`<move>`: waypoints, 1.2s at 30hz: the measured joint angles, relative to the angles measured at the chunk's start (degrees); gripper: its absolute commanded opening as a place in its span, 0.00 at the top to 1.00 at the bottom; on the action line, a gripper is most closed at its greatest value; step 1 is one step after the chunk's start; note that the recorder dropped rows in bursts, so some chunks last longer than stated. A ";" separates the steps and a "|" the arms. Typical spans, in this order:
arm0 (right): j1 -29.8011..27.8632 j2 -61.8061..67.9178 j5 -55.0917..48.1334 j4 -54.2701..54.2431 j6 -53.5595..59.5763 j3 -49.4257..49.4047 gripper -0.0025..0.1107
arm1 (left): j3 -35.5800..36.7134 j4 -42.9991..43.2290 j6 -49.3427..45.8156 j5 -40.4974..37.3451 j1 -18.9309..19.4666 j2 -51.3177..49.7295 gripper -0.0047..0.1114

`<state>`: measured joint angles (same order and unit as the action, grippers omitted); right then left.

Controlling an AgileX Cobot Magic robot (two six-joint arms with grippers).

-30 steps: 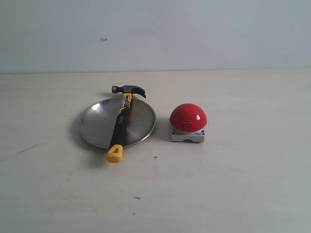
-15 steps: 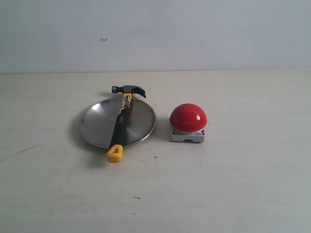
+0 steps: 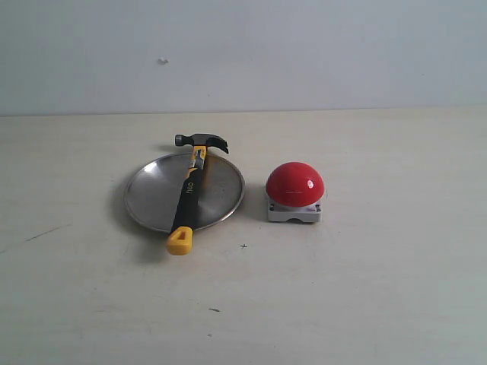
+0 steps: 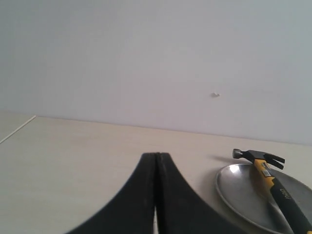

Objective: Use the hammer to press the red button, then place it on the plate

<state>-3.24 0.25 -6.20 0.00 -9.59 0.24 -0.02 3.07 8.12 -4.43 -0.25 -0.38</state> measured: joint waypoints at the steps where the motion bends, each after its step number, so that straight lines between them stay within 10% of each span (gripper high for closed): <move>1: 0.00 0.00 0.00 0.00 0.00 0.00 0.98 | 0.00 0.59 0.30 0.00 0.00 0.00 0.96; 36: 0.00 0.00 0.00 0.00 -0.04 0.00 0.98 | 0.00 2.06 0.90 -0.12 0.00 0.00 0.96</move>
<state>-3.24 0.25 -6.20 0.00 -9.63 0.24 -0.02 5.14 9.02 -4.55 -0.25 -0.38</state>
